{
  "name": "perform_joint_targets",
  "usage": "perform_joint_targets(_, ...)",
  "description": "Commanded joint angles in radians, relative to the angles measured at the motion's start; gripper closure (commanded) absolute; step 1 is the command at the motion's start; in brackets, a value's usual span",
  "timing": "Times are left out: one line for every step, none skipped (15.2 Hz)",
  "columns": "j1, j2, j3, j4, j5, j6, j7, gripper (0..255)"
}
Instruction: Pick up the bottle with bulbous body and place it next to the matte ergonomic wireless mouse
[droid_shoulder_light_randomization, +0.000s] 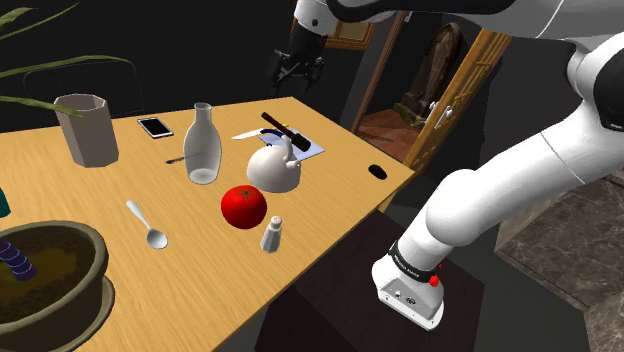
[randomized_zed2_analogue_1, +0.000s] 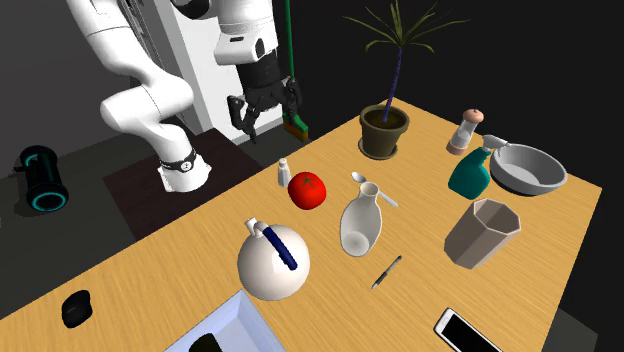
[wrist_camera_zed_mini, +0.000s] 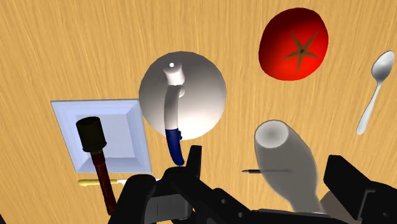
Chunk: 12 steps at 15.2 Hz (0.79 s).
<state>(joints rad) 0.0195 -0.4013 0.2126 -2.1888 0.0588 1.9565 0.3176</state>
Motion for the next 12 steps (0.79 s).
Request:
perform_joint_targets(-0.002,0.075,0.025,0.038,-0.018,0.041,0.030,0)
perform_joint_targets(-0.003,0.112,0.037,0.057,-0.029,0.058,0.045,0)
perform_joint_targets(-0.004,0.148,0.048,0.078,-0.041,0.074,0.061,0)
perform_joint_targets(-0.004,0.185,0.059,0.101,-0.054,0.089,0.077,0)
perform_joint_targets(-0.004,0.223,0.069,0.124,-0.069,0.102,0.094,0)
perform_joint_targets(-0.003,0.261,0.078,0.150,-0.086,0.114,0.111,0)
perform_joint_targets(-0.002,0.300,0.087,0.176,-0.103,0.125,0.128,0)
perform_joint_targets(0.000,0.339,0.095,0.204,-0.122,0.134,0.146,0)
perform_joint_targets(0.004,0.378,0.101,0.234,-0.141,0.142,0.164,0)
perform_joint_targets(0.008,0.418,0.107,0.265,-0.161,0.148,0.182,0)
perform_joint_targets(0.013,0.458,0.111,0.298,-0.182,0.153,0.199,0)
perform_joint_targets(0.020,0.498,0.115,0.332,-0.203,0.156,0.216,0)
